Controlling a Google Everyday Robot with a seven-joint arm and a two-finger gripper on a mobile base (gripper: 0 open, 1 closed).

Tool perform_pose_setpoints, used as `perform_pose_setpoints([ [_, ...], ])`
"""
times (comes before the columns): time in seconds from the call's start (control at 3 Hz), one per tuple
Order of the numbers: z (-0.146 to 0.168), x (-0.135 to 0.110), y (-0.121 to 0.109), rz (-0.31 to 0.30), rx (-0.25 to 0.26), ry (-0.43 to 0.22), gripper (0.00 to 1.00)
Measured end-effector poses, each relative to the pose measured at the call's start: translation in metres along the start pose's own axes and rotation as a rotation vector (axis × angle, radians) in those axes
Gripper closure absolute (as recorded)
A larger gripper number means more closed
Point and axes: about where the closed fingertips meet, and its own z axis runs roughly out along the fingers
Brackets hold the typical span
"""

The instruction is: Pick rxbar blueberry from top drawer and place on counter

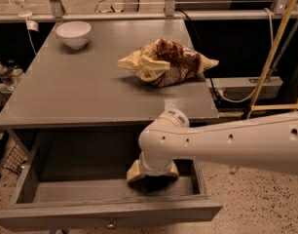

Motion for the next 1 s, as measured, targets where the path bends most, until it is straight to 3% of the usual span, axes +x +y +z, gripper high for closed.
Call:
perform_pose_setpoints([
  [0.67, -0.008, -0.001, 0.0, -0.003, -0.004, -0.002, 0.65],
  [1.0, -0.014, -0.002, 0.001, -0.003, -0.004, -0.002, 0.96],
])
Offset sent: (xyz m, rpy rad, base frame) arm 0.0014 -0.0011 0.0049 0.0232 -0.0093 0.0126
